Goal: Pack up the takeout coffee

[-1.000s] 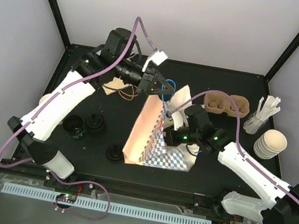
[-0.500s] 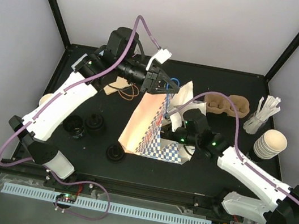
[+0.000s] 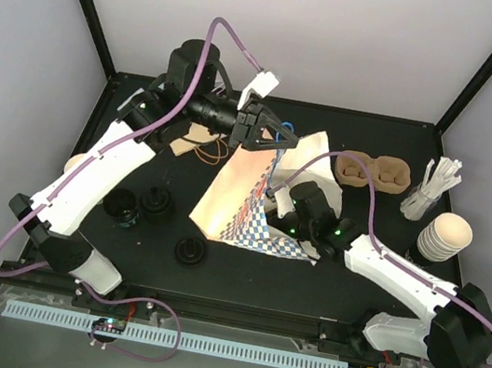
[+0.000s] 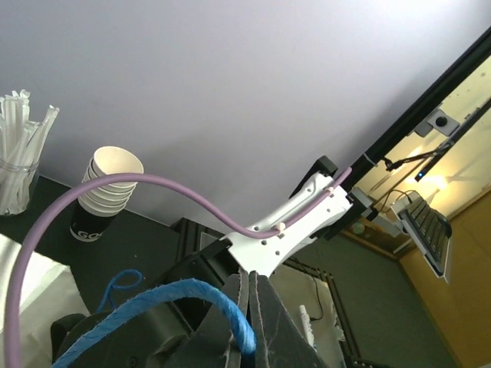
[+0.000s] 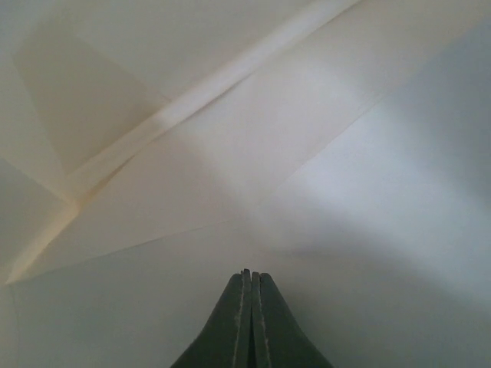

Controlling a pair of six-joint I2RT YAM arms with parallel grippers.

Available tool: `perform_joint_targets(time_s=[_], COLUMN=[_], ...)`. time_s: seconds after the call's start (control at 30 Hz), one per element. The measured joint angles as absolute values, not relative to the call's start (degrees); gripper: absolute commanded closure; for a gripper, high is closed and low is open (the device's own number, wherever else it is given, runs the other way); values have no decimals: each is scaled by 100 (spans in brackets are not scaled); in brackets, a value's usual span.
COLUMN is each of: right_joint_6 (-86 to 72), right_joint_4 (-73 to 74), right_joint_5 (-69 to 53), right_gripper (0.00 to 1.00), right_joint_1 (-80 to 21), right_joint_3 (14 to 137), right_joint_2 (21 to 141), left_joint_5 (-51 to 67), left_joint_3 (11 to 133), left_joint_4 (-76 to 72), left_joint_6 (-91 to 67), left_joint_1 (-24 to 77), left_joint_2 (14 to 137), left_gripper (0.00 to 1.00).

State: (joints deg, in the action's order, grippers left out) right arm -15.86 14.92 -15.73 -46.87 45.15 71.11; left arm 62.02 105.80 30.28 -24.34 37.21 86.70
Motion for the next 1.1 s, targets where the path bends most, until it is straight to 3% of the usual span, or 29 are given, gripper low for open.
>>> perform_joint_targets(time_s=[0.8, 1.1], right_joint_6=[-2449, -2700], right_joint_4=[3374, 3837], right_joint_5=[1726, 2165], right_gripper=[99, 99], right_joint_1=[-4696, -4685], right_joint_3=[5323, 5417], right_joint_2=[7599, 7734], left_joint_5=[6182, 6171], left_joint_3=[10484, 10484], left_joint_4=[3308, 3330], left_joint_6=[-2305, -2268], left_joint_1=[3632, 3629], left_joint_2=[8311, 8123], left_gripper=[98, 98])
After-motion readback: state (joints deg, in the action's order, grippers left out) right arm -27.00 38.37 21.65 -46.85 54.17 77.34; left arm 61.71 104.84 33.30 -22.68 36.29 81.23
